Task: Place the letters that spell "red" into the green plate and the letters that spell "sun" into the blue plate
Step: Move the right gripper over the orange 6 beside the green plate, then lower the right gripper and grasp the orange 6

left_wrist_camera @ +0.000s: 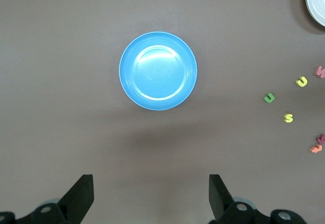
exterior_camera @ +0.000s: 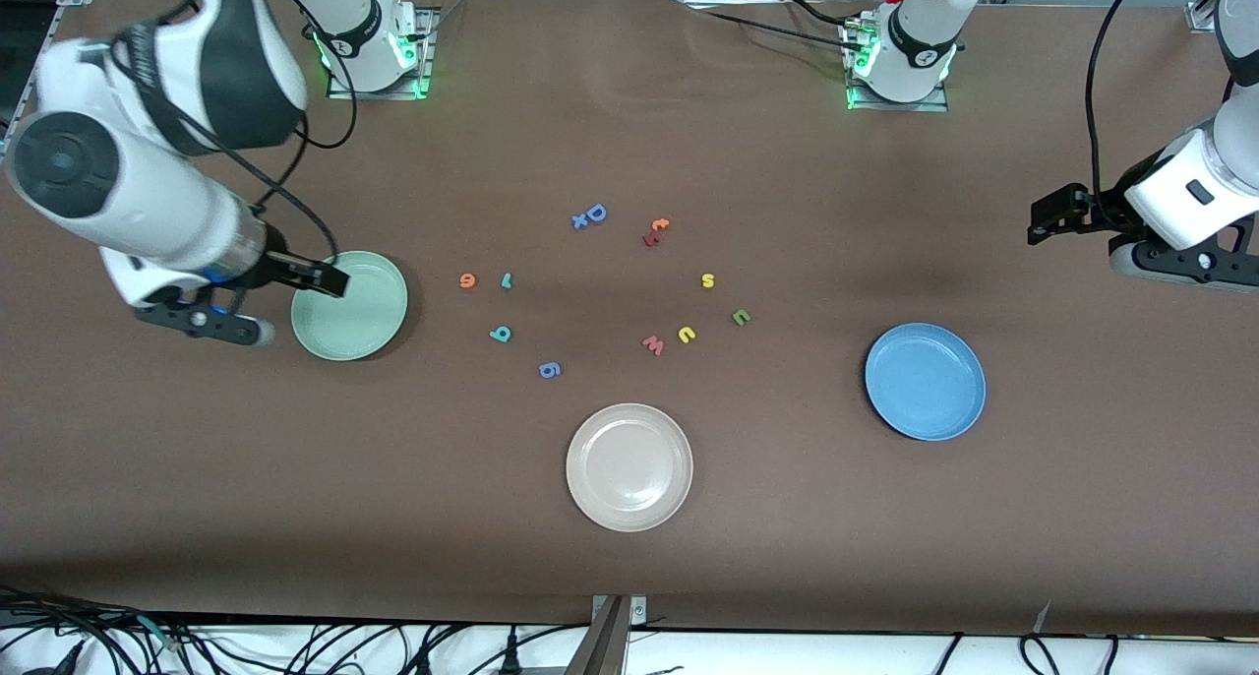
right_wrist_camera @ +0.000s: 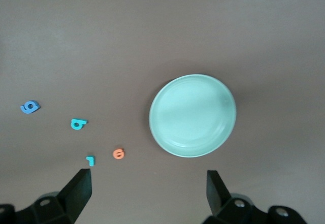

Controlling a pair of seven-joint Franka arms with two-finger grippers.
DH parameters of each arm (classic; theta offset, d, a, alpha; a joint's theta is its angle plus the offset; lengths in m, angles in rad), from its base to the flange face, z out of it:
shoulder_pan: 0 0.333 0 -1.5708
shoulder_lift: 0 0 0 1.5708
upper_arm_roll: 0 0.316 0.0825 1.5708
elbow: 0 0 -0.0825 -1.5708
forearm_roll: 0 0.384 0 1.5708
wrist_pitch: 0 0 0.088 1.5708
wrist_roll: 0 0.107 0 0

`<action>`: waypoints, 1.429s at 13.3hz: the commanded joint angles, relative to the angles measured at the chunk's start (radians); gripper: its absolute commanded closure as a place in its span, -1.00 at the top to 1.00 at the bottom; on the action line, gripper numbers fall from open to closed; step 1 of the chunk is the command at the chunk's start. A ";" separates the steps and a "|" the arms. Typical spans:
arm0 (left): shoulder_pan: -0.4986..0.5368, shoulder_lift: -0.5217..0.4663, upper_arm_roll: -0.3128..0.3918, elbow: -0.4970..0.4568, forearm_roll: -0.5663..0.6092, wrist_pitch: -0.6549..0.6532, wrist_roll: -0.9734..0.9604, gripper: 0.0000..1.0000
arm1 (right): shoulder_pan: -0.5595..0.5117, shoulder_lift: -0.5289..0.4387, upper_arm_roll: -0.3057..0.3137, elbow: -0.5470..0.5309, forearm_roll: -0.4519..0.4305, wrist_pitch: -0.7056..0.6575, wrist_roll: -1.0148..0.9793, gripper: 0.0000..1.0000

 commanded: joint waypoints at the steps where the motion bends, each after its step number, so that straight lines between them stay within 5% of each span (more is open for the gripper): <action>1: -0.004 0.019 0.002 0.040 0.022 -0.027 0.021 1.00 | 0.024 0.028 -0.005 -0.071 0.021 0.077 0.051 0.99; 12: -0.002 0.019 0.002 0.042 0.022 -0.027 0.021 1.00 | 0.030 0.028 0.090 -0.604 0.070 0.672 0.093 0.99; 19: -0.002 0.019 0.002 0.042 0.022 -0.027 0.021 1.00 | 0.028 0.103 0.130 -0.681 0.075 0.836 0.093 0.96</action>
